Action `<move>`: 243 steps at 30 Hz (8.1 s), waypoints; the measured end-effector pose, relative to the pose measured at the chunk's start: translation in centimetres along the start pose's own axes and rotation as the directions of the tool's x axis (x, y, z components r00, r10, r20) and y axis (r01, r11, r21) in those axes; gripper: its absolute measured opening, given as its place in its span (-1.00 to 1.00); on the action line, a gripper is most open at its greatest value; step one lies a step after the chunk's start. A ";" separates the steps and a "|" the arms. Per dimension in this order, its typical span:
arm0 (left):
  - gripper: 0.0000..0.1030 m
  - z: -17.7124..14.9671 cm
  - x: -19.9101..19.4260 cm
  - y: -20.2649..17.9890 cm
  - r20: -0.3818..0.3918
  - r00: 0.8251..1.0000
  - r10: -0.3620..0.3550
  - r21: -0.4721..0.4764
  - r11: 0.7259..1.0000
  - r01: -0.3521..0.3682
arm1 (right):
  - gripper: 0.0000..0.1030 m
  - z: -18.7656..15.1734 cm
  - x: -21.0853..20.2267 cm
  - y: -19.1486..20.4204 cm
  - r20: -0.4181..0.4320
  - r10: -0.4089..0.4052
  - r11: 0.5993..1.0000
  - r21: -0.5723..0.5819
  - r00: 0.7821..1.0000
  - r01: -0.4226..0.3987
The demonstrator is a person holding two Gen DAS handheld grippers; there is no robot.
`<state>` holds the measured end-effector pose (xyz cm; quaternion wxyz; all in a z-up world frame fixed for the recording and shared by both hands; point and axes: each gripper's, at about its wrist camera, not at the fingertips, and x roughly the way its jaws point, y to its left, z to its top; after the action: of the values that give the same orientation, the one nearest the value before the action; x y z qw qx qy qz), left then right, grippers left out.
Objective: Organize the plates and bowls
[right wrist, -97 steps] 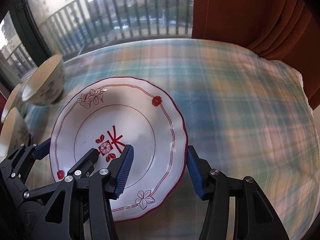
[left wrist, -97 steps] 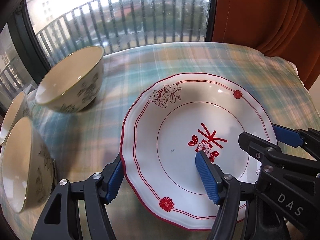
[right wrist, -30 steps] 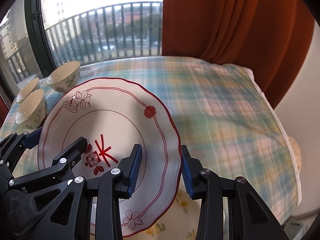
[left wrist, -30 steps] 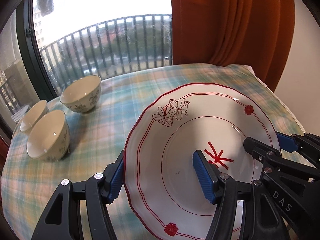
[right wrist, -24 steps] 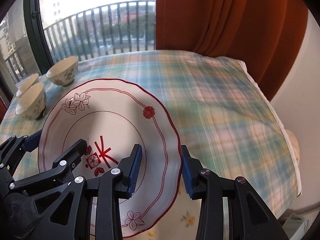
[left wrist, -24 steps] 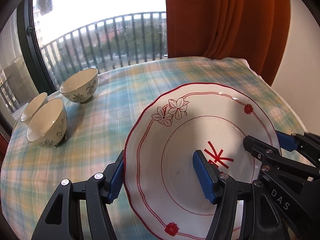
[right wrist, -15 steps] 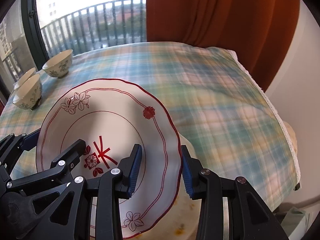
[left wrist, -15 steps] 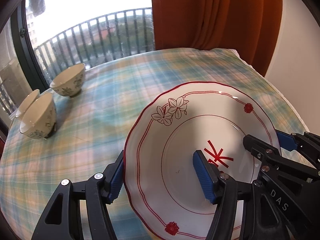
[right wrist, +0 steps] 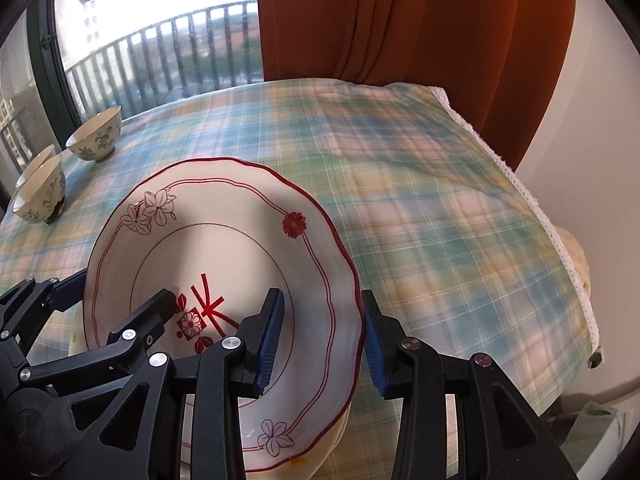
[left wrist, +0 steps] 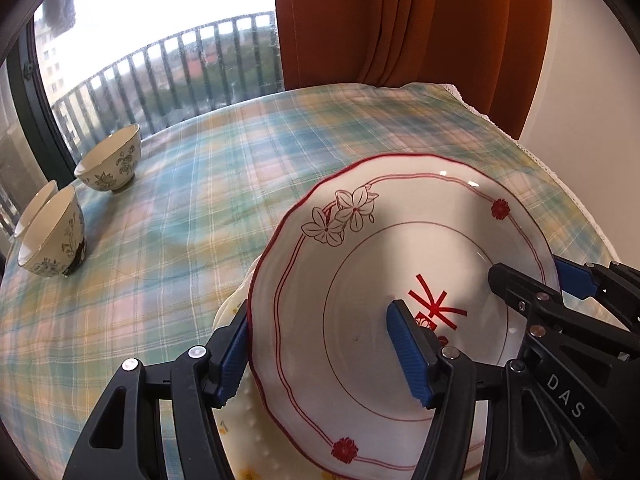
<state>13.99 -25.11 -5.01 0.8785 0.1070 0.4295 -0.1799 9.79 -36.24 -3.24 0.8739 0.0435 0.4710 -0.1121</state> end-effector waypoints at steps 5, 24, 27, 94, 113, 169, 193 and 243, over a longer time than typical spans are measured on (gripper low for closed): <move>0.30 -0.2 0.0 0.1 0.021 1.000 0.007 -0.002 1.000 -0.007 | -0.18 -0.3 0.0 -0.2 0.018 0.018 1.000 0.001 1.000 -0.018; 0.34 -1.1 0.0 -0.2 0.049 0.997 0.056 0.058 0.997 -0.059 | -0.50 -0.3 -1.5 -0.3 0.153 -0.003 1.000 0.024 0.988 -0.001; 0.42 -1.3 -0.2 0.2 0.045 0.998 0.052 0.054 0.997 -0.055 | -0.50 -0.6 -1.4 0.2 0.135 -0.007 1.000 0.004 0.991 0.006; 0.61 0.0 -3.1 28.3 0.153 0.936 0.316 -0.244 0.930 -0.274 | 0.53 7.8 -0.2 29.3 0.238 0.224 0.969 -0.154 0.945 -0.191; 0.29 2.3 3.2 34.6 0.084 0.941 0.328 -0.302 0.908 -0.290 | 0.35 12.1 6.9 34.8 0.192 0.252 0.966 -0.105 0.949 -0.235; -0.39 -4.2 -3.0 22.7 0.067 0.973 0.220 -0.267 0.944 -0.195 | -0.60 2.5 -0.5 25.4 0.115 0.229 0.967 -0.141 0.967 -0.212; -0.38 -7.9 -4.4 18.3 0.047 0.985 0.166 -0.233 0.961 -0.151 | -0.54 -2.2 -1.9 20.9 0.097 0.236 0.968 -0.112 0.967 -0.225; 0.52 -2.6 -4.9 26.8 0.121 0.974 0.194 -0.281 0.947 -0.154 | 0.51 4.9 -2.3 28.2 0.165 0.238 0.965 -0.154 0.957 -0.213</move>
<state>20.31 1.34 -1.75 0.9265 0.0101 0.3731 -0.0489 19.24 -9.42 0.55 0.9212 0.0276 0.3876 0.0172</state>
